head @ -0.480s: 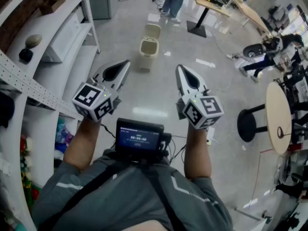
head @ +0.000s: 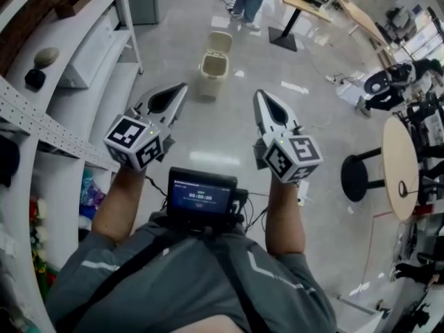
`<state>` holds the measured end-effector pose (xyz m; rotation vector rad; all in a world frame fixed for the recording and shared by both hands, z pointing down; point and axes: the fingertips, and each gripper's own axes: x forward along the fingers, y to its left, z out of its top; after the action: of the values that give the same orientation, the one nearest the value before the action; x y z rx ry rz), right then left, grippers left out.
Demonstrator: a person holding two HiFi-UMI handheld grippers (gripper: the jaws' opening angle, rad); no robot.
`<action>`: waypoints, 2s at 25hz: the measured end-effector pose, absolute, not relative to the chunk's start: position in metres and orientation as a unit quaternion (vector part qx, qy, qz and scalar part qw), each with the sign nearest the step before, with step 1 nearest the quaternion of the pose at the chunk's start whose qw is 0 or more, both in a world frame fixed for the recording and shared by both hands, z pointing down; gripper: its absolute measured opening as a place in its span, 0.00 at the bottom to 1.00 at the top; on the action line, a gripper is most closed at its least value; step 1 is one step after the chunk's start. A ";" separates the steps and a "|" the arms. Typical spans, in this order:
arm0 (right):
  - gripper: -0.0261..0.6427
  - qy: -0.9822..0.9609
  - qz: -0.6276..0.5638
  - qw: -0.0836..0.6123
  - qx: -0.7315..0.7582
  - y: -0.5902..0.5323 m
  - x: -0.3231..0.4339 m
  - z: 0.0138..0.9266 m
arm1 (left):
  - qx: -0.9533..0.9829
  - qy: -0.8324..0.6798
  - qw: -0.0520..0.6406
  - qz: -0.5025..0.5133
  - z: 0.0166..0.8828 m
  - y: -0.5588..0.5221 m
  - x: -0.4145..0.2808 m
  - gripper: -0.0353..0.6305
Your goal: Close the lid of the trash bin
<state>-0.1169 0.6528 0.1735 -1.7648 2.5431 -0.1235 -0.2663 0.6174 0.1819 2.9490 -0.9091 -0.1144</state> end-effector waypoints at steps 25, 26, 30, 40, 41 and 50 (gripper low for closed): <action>0.06 0.805 -0.067 0.021 -0.589 0.511 -0.094 0.209 | 0.957 -0.284 0.048 -0.013 0.219 0.474 -0.241 0.05; 0.06 0.807 -0.066 0.021 -0.587 0.500 -0.084 0.208 | 0.958 -0.284 0.044 -0.012 0.217 0.465 -0.229 0.05; 0.06 0.818 -0.061 0.028 -0.572 0.453 -0.044 0.196 | 0.955 -0.293 0.041 -0.008 0.209 0.424 -0.187 0.05; 0.06 0.828 -0.077 0.024 -0.554 0.359 0.017 0.203 | 0.946 -0.323 0.040 0.000 0.209 0.334 -0.139 0.05; 0.06 0.828 -0.079 0.024 -0.555 0.350 0.019 0.204 | 0.946 -0.323 0.040 0.000 0.210 0.326 -0.136 0.05; 0.06 0.810 -0.084 0.018 -0.581 0.259 0.019 0.210 | 0.949 -0.311 0.055 -0.013 0.219 0.228 -0.138 0.05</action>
<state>0.0191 0.2586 0.2102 -1.8036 2.5150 -0.2609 -0.1378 0.2284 0.2186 2.8801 -0.9446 -0.0388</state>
